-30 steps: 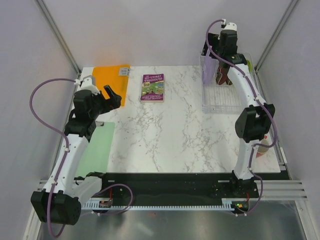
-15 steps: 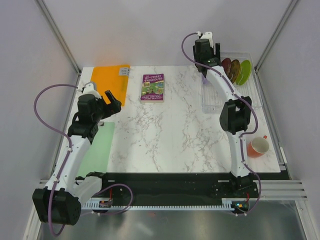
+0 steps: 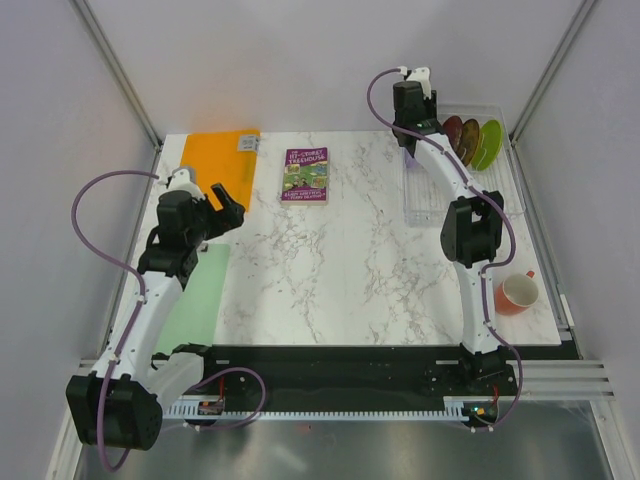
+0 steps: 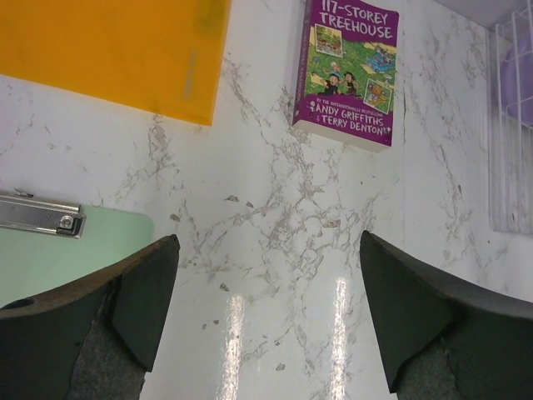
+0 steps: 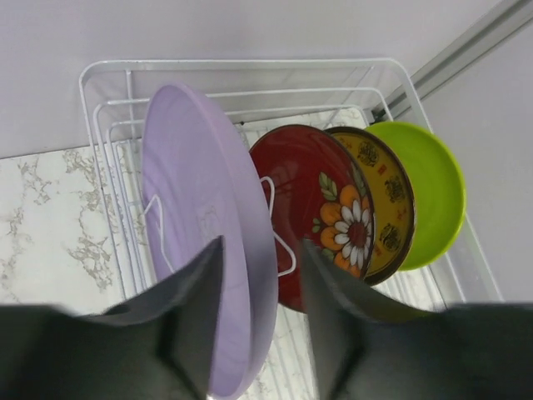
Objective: Unload the plates from the dish rack
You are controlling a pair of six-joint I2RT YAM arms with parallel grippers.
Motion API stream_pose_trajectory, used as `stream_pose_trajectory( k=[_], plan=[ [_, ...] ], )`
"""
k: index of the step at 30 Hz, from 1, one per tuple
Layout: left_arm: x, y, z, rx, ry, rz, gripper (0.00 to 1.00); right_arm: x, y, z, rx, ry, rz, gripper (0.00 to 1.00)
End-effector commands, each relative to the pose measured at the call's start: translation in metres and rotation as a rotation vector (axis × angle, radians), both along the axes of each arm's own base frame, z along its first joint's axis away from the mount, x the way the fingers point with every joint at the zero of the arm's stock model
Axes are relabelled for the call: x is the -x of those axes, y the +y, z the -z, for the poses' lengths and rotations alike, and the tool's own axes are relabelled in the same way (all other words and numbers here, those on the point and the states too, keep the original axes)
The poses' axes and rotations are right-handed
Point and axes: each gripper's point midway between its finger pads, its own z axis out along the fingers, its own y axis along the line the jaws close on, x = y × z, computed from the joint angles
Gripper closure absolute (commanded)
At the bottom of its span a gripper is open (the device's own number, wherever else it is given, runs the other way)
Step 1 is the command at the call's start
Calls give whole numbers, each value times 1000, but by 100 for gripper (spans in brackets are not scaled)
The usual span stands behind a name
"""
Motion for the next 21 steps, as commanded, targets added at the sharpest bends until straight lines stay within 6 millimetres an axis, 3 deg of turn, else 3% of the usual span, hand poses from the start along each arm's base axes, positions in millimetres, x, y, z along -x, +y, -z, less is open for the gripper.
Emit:
stream_pose_trajectory(
  k=[1, 2, 5, 7, 11, 17, 21],
  plan=[
    [-6, -4, -8, 26, -41, 16, 4, -4, 0, -4, -5, -30, 2, 63],
    [-6, -4, -7, 26, -41, 15, 3, -3, 0, -4, -3, -26, 0, 73],
    [-6, -6, -4, 36, -32, 21, 0, -3, 2, -6, -7, -26, -15, 82],
    [-5, -8, -3, 41, -27, 27, 0, -2, 3, -7, -5, -25, -19, 93],
    [-5, -12, 0, 53, -17, 52, 0, 4, -5, -16, 18, -43, 19, 100],
    [-7, -20, 9, 109, 19, 62, 0, 19, -3, -82, 112, -142, 38, 99],
    [-8, -30, 16, 158, 22, 92, 2, 43, -10, -133, 112, -222, 66, 99]
  ],
)
